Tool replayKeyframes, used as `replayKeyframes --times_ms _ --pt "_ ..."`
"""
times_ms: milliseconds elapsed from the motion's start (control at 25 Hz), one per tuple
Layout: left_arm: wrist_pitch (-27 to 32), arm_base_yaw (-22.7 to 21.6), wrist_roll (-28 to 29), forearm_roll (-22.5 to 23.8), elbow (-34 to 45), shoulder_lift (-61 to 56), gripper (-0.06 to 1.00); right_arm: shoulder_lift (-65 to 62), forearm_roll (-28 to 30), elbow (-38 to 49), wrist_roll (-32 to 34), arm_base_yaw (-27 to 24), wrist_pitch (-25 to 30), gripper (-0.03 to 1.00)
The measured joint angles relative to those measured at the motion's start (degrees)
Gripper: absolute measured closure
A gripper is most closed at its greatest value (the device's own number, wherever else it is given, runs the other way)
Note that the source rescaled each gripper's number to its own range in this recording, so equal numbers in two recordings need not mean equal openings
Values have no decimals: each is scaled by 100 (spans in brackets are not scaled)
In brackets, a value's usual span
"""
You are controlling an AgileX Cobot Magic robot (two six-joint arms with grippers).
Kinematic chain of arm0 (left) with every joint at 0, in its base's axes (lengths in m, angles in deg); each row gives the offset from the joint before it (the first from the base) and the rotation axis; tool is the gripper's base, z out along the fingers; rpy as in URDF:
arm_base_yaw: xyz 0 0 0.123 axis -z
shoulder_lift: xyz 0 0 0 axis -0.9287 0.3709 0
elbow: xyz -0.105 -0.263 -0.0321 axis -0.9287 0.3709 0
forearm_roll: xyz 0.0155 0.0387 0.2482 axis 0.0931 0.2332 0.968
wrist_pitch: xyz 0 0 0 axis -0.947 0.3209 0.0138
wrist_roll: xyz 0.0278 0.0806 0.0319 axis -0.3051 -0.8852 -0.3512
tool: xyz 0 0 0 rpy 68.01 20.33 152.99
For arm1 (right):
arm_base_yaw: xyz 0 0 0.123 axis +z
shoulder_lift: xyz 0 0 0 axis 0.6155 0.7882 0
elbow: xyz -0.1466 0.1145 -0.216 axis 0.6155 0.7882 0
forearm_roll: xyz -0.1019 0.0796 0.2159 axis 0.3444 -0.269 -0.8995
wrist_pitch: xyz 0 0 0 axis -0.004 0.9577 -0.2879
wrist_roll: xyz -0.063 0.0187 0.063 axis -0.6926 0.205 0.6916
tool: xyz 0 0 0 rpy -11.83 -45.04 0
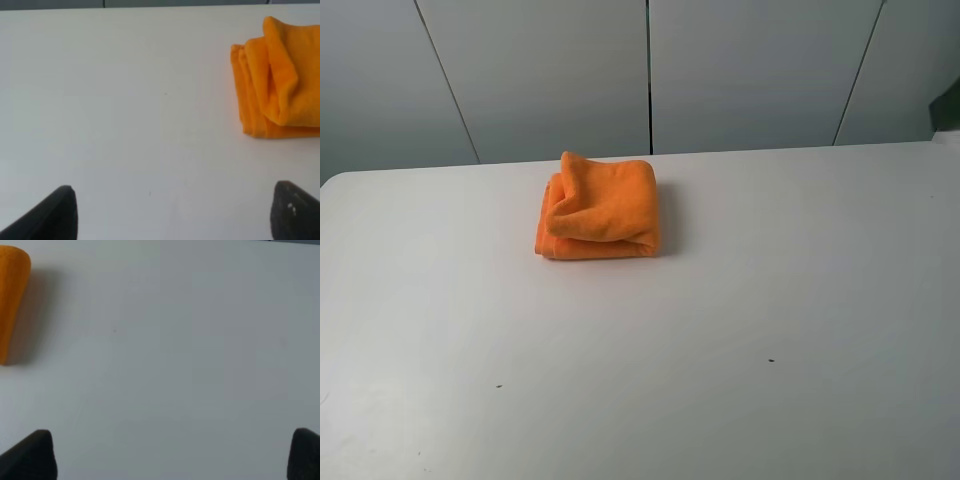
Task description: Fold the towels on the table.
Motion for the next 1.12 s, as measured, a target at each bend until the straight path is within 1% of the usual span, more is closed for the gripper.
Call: replayKeyframes --times_ms 160,240,360,560,680,760,880,1120 --pt "372 0 0 0 263 -1364 -4 -1538 25 541 12 0 613 -3" --pt "648 0 0 0 331 -1959 -4 -2199 25 742 -19 0 835 -3" --pt "1102 0 0 26 361 -2604 -4 -3140 -133 910 -196 0 1038 -3" --pt "1567 0 0 311 361 -3432 -4 -4450 -434 956 -736 0 1114 -3" --pt "1700 0 0 338 399 -3773 -4 -4806 -530 956 -983 0 1169 -3" --pt "1700 0 0 338 572 -3966 -4 -4818 -539 973 -1027 0 1367 -3" --pt "1724 0 0 376 945 -4203 -4 -4818 -582 1155 -1038 0 1418 -3" --pt "1710 0 0 507 1442 -4267 -4 -4818 -822 1854 -1191 0 1080 -3"
